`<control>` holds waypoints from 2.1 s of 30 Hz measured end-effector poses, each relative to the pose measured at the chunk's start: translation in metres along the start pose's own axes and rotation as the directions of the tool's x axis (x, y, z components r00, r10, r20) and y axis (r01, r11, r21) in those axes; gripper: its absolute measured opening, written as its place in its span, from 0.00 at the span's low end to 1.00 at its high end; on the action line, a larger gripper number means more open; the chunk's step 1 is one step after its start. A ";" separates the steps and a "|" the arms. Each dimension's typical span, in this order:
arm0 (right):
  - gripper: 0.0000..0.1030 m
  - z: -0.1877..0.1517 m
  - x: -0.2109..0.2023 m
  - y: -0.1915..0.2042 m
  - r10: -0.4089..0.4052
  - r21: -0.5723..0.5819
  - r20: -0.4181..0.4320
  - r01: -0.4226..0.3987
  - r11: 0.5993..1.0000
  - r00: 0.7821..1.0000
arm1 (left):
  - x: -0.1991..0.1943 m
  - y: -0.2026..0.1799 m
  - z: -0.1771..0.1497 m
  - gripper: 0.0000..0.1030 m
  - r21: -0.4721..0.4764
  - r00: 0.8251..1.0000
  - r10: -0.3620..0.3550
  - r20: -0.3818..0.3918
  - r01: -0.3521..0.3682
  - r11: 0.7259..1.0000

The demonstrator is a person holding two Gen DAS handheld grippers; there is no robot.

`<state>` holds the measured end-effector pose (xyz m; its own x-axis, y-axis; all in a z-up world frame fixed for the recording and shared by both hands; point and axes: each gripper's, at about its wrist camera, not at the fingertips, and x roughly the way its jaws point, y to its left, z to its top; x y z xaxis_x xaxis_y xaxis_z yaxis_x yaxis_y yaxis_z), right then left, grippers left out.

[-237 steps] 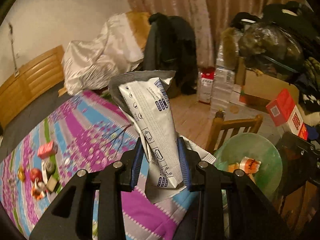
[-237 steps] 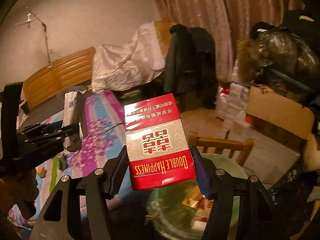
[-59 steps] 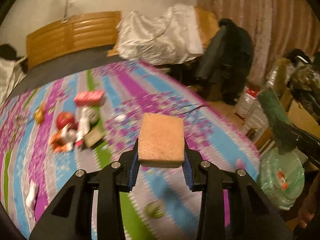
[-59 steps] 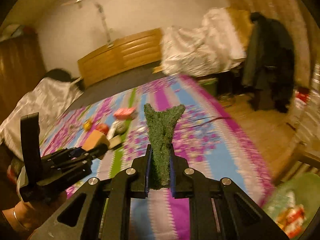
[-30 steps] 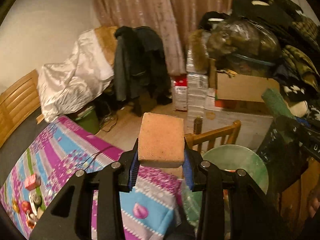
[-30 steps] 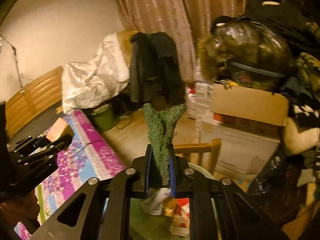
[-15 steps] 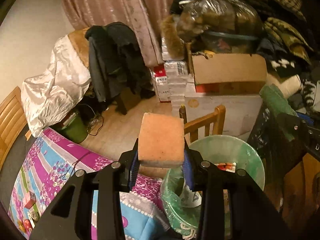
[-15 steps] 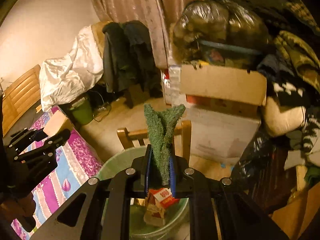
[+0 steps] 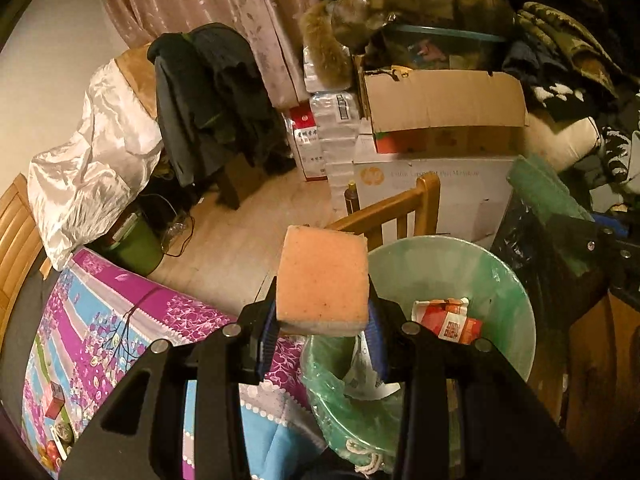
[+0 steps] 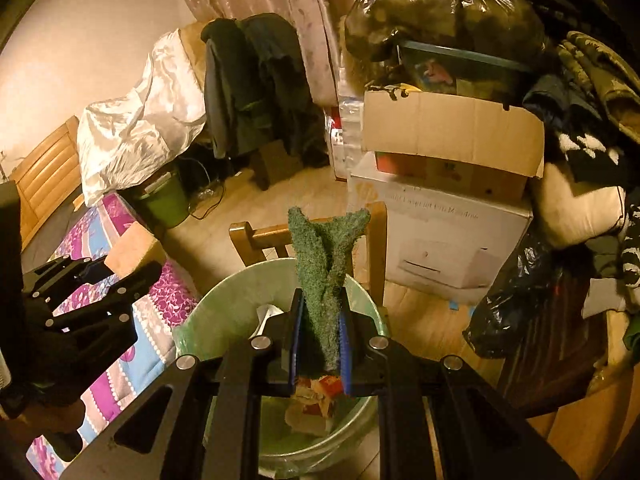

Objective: Collect trash
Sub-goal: 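Open both tools over the bin to drop sponge and scrubber, then return both open tools from the bin to the quilt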

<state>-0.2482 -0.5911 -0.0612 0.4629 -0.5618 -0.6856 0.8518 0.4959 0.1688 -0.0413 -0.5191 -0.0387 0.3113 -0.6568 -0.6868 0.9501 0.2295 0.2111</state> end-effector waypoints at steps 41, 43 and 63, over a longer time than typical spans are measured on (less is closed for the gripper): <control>0.40 0.000 0.003 0.006 0.098 0.033 0.040 -0.099 0.995 0.994 | 0.013 0.025 -0.019 0.66 -0.117 0.988 -0.151 -0.037 0.146 0.982; 0.40 0.001 0.001 0.009 0.100 0.034 0.056 -0.102 0.994 0.993 | 0.009 0.033 -0.024 0.68 -0.141 0.990 -0.137 -0.029 0.132 0.981; 0.40 -0.005 0.028 0.238 0.401 -0.273 -0.060 -0.402 0.874 0.914 | -0.096 0.218 -0.216 0.72 -0.554 0.995 0.079 -0.064 -0.101 0.827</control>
<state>-0.0335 -0.4854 -0.0437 0.7502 -0.2749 -0.6013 0.4918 0.8399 0.2297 0.1316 -0.2506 -0.0770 0.3835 -0.5891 -0.7112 0.7434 0.6539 -0.1409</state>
